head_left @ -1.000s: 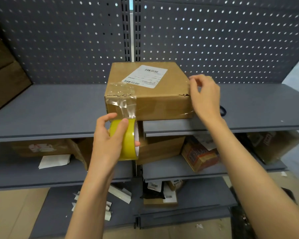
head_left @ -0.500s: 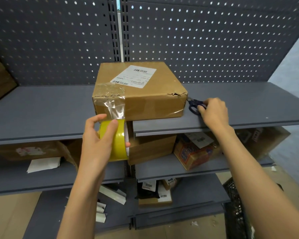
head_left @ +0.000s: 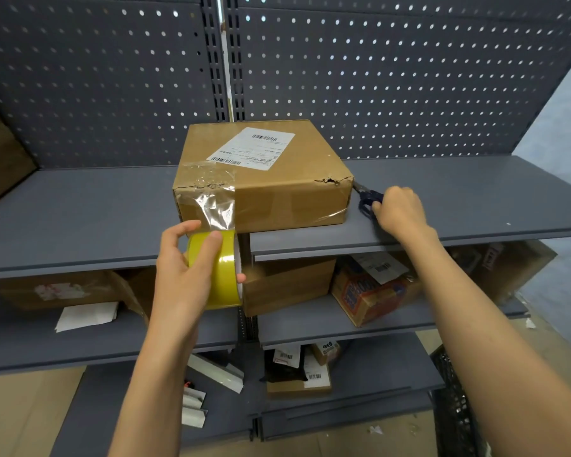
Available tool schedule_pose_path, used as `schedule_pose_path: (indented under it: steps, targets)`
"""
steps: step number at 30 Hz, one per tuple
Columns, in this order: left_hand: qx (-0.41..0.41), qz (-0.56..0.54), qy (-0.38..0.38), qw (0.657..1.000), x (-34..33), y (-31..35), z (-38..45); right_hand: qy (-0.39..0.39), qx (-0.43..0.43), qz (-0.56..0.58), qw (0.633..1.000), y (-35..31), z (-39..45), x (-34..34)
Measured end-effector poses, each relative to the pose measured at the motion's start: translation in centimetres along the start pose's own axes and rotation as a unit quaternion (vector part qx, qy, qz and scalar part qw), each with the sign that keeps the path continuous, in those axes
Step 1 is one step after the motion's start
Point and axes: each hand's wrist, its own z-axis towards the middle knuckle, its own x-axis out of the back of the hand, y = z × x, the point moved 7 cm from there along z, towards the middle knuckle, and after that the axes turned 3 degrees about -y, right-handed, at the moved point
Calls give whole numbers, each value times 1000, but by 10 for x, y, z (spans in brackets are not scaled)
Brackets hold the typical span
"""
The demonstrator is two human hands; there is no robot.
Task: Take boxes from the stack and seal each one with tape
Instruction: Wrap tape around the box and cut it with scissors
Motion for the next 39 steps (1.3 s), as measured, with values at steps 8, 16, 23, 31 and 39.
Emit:
schedule_pose_path:
  steps: [8,16,23,31,39]
  targets:
    - [1,-3,-1,1000,1,-3,2,116,129,197,965,-47,-20,81]
    - [-13,-10,-2,1000,0,-3,2,16,338,129,932,-117,-85,64]
    - [-7,-30,-8,999,2,-8,5,-81,317,96,940,-94,-93,50]
    - [-7,-32,-5,999,3,-10,7,-162,300,76,937,-89,-103,38]
    - [-12,-20,-1,1000,3,-6,4,-216,295,126,922,-105,-106,21]
